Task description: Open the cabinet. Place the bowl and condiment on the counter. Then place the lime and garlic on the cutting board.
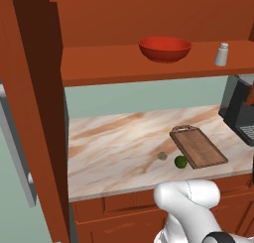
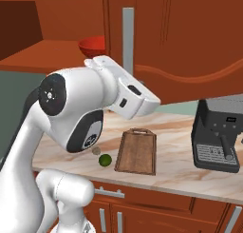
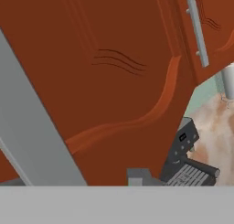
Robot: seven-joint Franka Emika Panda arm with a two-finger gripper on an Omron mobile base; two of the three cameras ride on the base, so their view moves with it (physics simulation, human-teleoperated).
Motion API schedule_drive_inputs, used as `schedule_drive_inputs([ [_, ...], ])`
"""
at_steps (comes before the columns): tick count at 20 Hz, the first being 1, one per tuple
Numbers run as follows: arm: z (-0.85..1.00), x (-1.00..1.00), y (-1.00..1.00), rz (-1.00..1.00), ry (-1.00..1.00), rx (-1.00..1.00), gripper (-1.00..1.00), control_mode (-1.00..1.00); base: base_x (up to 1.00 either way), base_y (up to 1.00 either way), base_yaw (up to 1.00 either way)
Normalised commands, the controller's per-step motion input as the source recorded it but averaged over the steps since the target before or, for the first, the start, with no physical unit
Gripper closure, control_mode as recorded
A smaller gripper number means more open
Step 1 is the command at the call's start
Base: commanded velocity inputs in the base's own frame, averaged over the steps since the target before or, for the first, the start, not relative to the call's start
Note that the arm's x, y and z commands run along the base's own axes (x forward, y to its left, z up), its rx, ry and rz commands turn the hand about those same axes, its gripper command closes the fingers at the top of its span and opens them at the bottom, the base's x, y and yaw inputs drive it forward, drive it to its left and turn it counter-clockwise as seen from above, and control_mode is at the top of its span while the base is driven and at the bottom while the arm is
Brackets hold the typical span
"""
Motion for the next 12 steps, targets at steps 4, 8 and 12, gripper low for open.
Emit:
schedule_drive_inputs([
  [4,0.00,-0.87,-0.81,0.10,0.00,0.26,-1.00,-1.00,0.00,0.00,0.00],
  [8,0.00,-1.00,-0.76,0.21,-0.02,0.28,-1.00,-1.00,0.00,0.00,0.00],
  [12,0.00,-1.00,-0.28,0.20,0.00,0.16,-1.00,-1.00,0.00,0.00,0.00],
])
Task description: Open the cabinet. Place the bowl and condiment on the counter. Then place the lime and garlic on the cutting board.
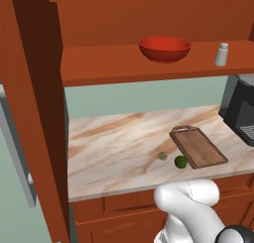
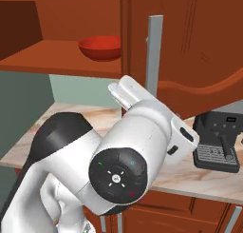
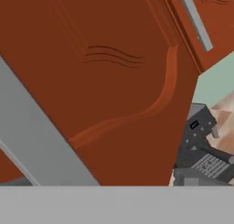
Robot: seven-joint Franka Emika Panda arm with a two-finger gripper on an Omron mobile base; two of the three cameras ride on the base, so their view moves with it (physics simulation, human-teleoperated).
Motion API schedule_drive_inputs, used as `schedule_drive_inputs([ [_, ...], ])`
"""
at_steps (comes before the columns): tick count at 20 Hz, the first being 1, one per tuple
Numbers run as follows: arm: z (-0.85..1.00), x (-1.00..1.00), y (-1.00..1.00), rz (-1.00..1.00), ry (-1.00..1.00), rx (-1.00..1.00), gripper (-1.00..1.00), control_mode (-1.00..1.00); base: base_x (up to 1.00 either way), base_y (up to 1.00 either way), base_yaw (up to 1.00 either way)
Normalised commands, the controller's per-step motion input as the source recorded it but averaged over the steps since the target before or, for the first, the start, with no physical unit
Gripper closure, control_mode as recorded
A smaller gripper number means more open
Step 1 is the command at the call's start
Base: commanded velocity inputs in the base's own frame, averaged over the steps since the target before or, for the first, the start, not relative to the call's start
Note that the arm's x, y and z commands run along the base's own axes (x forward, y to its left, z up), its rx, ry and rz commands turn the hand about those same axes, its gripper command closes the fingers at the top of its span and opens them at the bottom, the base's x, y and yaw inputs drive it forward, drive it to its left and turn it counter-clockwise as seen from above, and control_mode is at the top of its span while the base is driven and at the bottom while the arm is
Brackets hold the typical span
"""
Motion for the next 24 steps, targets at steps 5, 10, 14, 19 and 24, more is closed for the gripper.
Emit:
schedule_drive_inputs([
  [5,-0.05,-0.96,0.34,0.26,0.02,0.02,-1.00,-1.00,0.00,0.00,0.00],
  [10,-0.65,-0.98,0.97,0.25,-0.03,-0.06,-1.00,-1.00,0.00,0.00,0.00],
  [14,-1.00,-0.89,1.00,0.23,-0.17,-0.09,-1.00,-1.00,0.00,0.00,0.00],
  [19,-0.70,-0.96,0.52,0.30,-0.06,0.00,-1.00,-1.00,0.00,0.00,0.00],
  [24,-0.39,-1.00,0.15,0.41,0.00,0.00,-1.00,-1.00,0.00,0.00,0.00],
])
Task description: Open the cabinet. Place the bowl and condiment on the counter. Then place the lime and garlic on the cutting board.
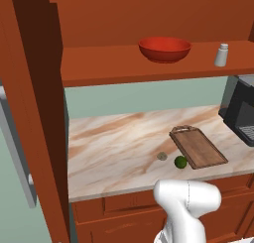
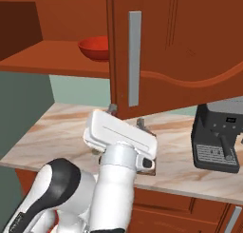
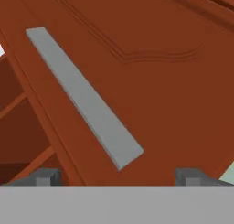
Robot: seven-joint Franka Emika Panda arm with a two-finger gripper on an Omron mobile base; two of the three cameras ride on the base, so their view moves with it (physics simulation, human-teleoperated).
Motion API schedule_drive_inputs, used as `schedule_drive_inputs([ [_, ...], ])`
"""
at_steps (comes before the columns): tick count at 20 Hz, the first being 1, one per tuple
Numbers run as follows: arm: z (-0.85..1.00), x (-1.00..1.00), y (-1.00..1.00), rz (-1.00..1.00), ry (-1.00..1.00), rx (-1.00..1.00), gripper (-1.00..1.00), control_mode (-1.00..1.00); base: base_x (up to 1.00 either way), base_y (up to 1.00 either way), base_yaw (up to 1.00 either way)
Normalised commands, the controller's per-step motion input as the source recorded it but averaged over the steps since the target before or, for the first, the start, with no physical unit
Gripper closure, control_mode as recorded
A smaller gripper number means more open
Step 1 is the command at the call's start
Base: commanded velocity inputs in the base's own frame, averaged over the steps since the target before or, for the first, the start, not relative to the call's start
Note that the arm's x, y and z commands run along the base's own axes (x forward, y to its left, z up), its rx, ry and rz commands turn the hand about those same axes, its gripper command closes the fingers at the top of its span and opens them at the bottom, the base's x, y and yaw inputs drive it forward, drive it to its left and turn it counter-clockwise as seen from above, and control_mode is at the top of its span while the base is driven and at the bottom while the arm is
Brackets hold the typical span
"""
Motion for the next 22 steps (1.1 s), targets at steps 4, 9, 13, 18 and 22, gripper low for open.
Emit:
schedule_drive_inputs([
  [4,-0.23,-1.00,0.22,0.37,0.00,0.00,-1.00,-1.00,0.00,0.00,0.00],
  [9,-0.22,-1.00,0.37,0.28,-0.04,0.00,-1.00,-1.00,0.00,0.00,0.00],
  [13,-0.13,-1.00,0.48,0.01,-0.04,0.00,-1.00,-1.00,0.00,0.00,0.00],
  [18,0.00,-0.88,0.57,-0.12,-0.04,0.00,-1.00,-1.00,0.00,0.00,0.00],
  [22,0.02,-0.58,0.65,-0.22,-0.06,0.00,-1.00,-1.00,0.00,0.00,0.00],
])
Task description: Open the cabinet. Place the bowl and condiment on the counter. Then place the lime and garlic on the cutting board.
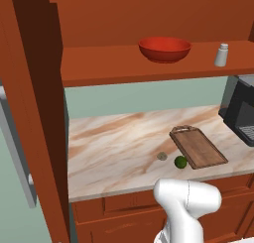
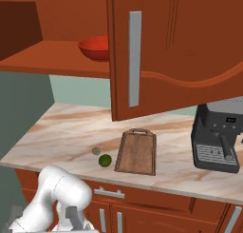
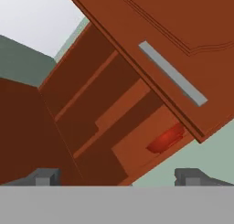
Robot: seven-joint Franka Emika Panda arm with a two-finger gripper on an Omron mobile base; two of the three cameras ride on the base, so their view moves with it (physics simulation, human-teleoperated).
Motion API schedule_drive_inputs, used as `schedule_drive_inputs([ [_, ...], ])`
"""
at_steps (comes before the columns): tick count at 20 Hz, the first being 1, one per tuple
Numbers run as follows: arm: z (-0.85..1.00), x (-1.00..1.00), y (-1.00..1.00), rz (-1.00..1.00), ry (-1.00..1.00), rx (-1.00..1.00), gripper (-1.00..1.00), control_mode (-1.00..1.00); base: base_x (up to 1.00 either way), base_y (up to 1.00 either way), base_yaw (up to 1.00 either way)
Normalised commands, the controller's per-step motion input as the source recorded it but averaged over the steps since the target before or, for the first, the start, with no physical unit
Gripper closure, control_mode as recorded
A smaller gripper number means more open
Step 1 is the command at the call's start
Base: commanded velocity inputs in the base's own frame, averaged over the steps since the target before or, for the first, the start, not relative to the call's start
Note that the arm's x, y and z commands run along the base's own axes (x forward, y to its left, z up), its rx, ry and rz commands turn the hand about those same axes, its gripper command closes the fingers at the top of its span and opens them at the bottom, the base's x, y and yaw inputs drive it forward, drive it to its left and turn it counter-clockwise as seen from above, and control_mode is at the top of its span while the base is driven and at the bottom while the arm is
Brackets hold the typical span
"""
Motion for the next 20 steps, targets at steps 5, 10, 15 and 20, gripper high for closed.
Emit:
schedule_drive_inputs([
  [5,0.18,-0.19,0.82,-0.23,-0.04,-0.02,-1.00,-1.00,0.00,0.00,0.00],
  [10,0.25,0.02,1.00,-0.20,-0.06,-0.11,-1.00,-1.00,0.00,0.00,0.00],
  [15,0.27,0.11,0.95,-0.17,-0.03,-0.12,-1.00,-1.00,0.00,0.00,0.00],
  [20,0.25,0.11,0.64,-0.16,-0.03,-0.05,-1.00,-1.00,0.00,0.00,0.00],
])
